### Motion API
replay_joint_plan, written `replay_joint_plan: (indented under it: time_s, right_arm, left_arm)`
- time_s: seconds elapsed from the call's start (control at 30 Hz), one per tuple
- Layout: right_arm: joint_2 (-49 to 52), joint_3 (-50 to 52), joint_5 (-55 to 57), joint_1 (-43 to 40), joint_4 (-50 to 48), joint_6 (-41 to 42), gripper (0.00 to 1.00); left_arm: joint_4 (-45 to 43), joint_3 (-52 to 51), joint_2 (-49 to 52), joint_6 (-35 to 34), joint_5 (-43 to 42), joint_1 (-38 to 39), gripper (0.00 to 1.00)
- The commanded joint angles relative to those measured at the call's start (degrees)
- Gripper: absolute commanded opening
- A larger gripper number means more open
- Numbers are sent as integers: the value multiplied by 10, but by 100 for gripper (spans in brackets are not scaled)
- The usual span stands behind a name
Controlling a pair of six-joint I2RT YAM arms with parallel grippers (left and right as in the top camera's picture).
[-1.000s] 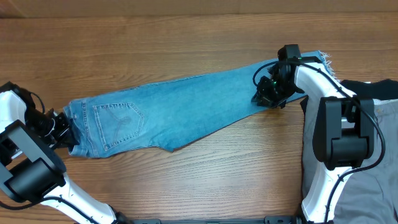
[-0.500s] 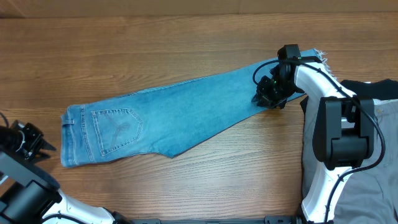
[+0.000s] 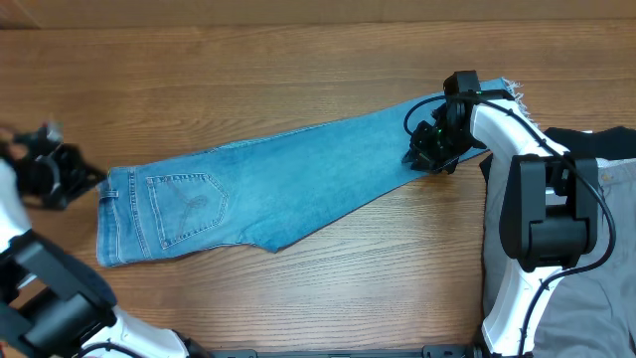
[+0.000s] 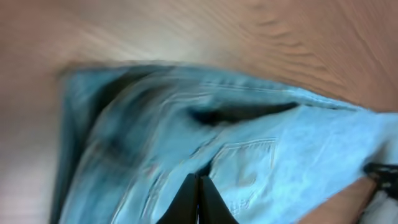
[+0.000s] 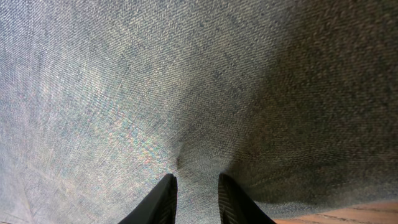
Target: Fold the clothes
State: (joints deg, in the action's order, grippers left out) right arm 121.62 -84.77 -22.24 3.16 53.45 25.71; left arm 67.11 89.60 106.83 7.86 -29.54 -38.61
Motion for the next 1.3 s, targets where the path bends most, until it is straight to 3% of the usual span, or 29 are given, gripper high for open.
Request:
replay_joint_plan:
  time_s: [0.0,0.1,0.2,0.3,0.4,0.5,0.53,0.6,0.63,0.7,0.8,0.93,1.03,1.07,1.2,1.27]
  right_arm:
    - [8,-7,31,-2,3,6,26]
    - [8,-7,31,-2,4,14,26]
    - [8,-7,31,-2,5,16,26]
    - [8,-7,31,-2,9,16,26]
    - [8,-7,31,-2,10,16,26]
    - [8,-7,31,-2,11,16,26]
    - [8,-7,31,-2,11,16,26]
    - [8,-7,31,-2,13,16,26]
    - [8,-7,31,-2,13,16,26]
    - [8,-7,31,-2,14,16,26]
    - [8,-7,31,-2,13,16,26]
    - [8,-7,31,-2,13,16,26]
    - [8,-7,31,-2,16,16,26]
    - [8,-7,31,-2,19,16,26]
    - [8,-7,31,-2,23,16,26]
    - [8,-7,31,-2,23,16,26]
  left_arm:
    - [-41,-21,22,23,44,71,4]
    - [-52,-34,51,-6,118,101,4]
    - [-39,-34,90,-114,267,110,5]
    - [-24,-34,102,-197,360,97,6]
    - [-25,-30,100,-226,373,68,9]
    - [-8,-4,96,-201,273,37,9]
    - [2,12,88,-172,218,27,13]
    - [11,30,70,-145,185,20,17]
    - [14,38,58,-137,185,16,24]
    - [7,46,35,-130,185,5,53]
    - [-16,44,36,-116,171,-6,66]
    - [-22,43,74,-75,124,-6,64]
    - [-27,43,116,-68,119,-6,57]
    - [-32,43,138,-65,106,-7,50]
    - [-33,43,174,-48,88,-7,46]
    - [-28,43,181,-35,57,-7,39]
